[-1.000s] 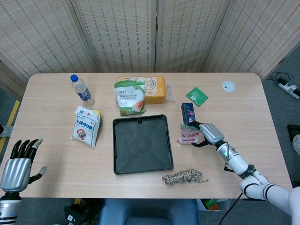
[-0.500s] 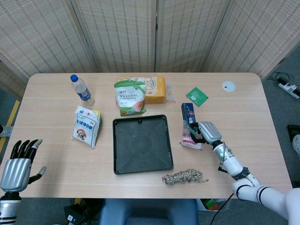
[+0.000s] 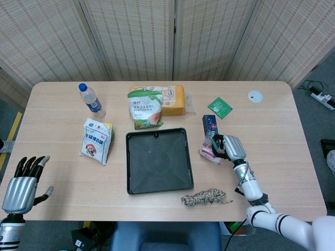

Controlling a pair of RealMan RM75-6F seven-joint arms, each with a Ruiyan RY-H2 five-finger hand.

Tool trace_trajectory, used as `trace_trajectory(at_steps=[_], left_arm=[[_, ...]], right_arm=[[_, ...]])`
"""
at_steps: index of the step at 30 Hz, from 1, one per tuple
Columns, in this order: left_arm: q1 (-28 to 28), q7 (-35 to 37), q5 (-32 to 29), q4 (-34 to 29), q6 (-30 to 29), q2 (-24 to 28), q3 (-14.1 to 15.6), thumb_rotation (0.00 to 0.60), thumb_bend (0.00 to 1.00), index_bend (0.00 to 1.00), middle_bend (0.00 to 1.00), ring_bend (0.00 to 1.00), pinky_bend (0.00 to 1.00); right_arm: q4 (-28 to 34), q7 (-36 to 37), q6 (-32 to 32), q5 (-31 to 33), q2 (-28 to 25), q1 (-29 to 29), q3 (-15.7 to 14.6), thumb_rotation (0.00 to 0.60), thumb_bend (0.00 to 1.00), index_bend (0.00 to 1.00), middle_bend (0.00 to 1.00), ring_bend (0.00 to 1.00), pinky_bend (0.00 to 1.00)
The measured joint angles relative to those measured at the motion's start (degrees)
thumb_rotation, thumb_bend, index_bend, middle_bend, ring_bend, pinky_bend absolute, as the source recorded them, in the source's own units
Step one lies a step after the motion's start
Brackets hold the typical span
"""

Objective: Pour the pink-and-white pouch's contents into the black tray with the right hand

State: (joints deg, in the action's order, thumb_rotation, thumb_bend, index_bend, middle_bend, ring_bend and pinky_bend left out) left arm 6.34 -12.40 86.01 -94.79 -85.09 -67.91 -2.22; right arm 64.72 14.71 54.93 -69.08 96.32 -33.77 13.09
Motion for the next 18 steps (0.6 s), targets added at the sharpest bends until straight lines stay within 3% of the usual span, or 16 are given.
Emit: trace_trajectory(at_steps=[9, 18], left_arm=[[-0.49, 0.45, -0.08, 0.21, -0.28, 0.25, 0.33, 0.600, 0.31, 0.12, 0.15, 0.12, 0.06], [-0.55, 0.52, -0.20, 0.20, 0.07, 0.23, 0.52, 0.600, 0.31, 0.13, 0.15, 0.12, 0.06]], right_arm=[[-2.74, -4.44, 2.21, 0.51, 5.54, -0.91, 0.83, 0.600, 0.70, 0.63, 0.47, 0.66, 0.83], [1.18, -5.54, 1.68, -0.41, 4.76, -0.15, -0.62, 0.600, 0.68, 0.28, 0.29, 0.49, 0.69]])
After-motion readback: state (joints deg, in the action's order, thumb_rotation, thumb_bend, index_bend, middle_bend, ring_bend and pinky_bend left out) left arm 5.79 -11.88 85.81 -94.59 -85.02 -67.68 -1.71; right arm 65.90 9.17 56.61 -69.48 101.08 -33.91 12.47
